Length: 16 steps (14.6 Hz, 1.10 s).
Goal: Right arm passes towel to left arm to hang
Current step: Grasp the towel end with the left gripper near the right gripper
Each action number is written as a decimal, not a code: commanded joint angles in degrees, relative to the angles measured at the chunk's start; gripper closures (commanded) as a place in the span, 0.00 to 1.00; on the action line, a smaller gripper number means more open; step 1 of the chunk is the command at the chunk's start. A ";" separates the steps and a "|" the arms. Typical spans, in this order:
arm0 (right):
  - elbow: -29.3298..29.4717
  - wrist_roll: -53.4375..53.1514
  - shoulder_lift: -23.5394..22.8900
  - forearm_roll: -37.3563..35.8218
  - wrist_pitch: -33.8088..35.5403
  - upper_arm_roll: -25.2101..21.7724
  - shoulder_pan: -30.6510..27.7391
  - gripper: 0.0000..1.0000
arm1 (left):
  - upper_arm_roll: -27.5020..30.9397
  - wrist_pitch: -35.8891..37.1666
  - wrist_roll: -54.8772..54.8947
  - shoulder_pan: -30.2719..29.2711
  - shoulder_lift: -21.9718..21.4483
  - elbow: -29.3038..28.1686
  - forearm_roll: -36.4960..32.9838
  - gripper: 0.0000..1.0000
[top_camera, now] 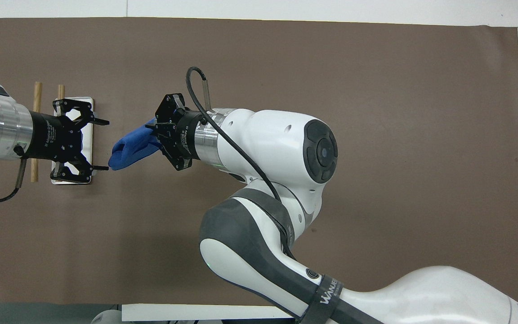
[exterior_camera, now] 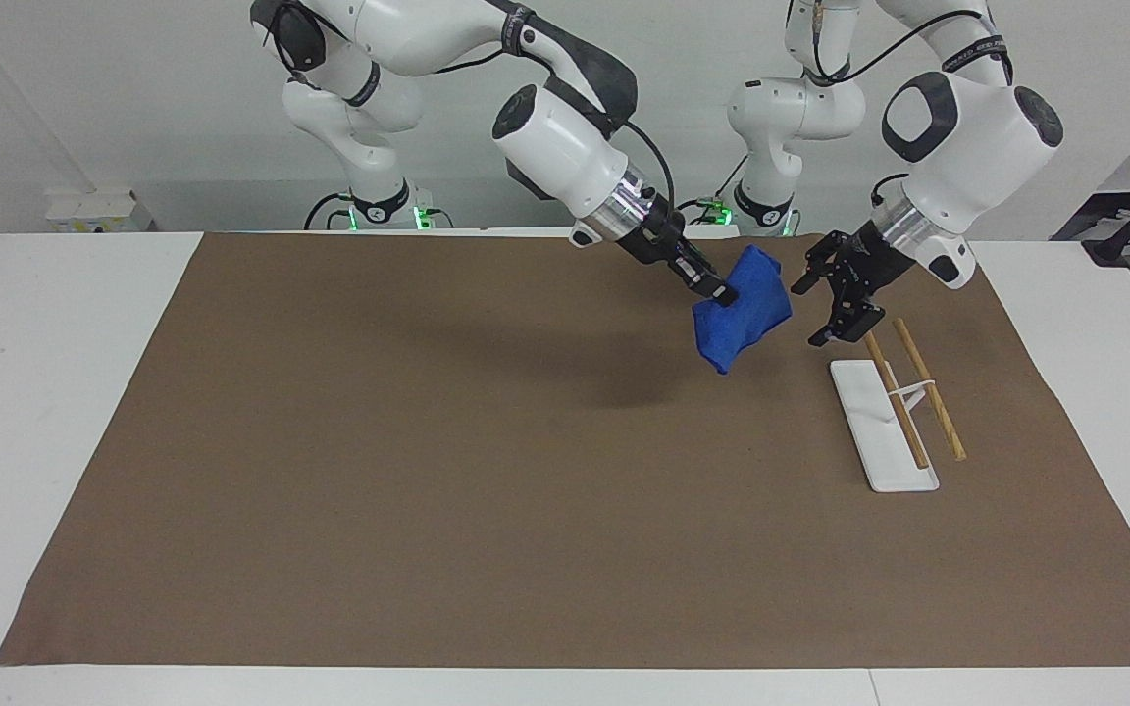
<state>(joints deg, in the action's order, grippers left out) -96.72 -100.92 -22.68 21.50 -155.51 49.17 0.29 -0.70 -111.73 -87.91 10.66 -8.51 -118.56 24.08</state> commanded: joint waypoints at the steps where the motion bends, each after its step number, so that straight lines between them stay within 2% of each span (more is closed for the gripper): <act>1: 1.19 -0.77 -1.32 0.73 -0.58 1.28 -0.37 1.00 | 0.61 -0.77 -1.74 1.65 -2.48 -3.08 0.88 0.00; 6: 1.71 -0.68 -1.41 0.73 -0.49 1.28 -0.37 1.00 | 0.52 -1.56 -2.70 2.61 -3.97 -5.55 0.88 0.02; 9: 2.85 -0.77 -1.76 0.73 -0.06 1.28 -0.37 1.00 | 0.43 -4.10 -4.45 2.70 -3.89 -5.63 0.88 0.13; 11: 3.30 -0.77 -1.85 0.73 0.30 1.28 -0.37 1.00 | 0.43 -4.89 -5.08 3.23 -3.89 -6.16 1.23 0.25; 13: 3.38 -0.77 -1.85 0.73 0.39 1.28 -0.46 1.00 | 0.61 -5.42 -5.51 2.44 -3.89 -6.07 4.37 0.43; 14: 3.65 -0.77 -1.85 0.82 0.39 1.28 -0.46 1.00 | 0.61 -5.95 -5.69 1.92 -3.80 -5.99 4.83 0.54; 16: 3.74 -0.68 -1.85 0.82 0.39 1.28 -0.46 1.00 | 0.61 -5.95 -5.69 1.82 -3.80 -5.98 4.83 0.82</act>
<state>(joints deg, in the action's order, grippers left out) -94.42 -101.31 -23.31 21.52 -155.47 49.35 0.30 -0.33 -116.17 -92.83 12.44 -10.57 -122.53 27.81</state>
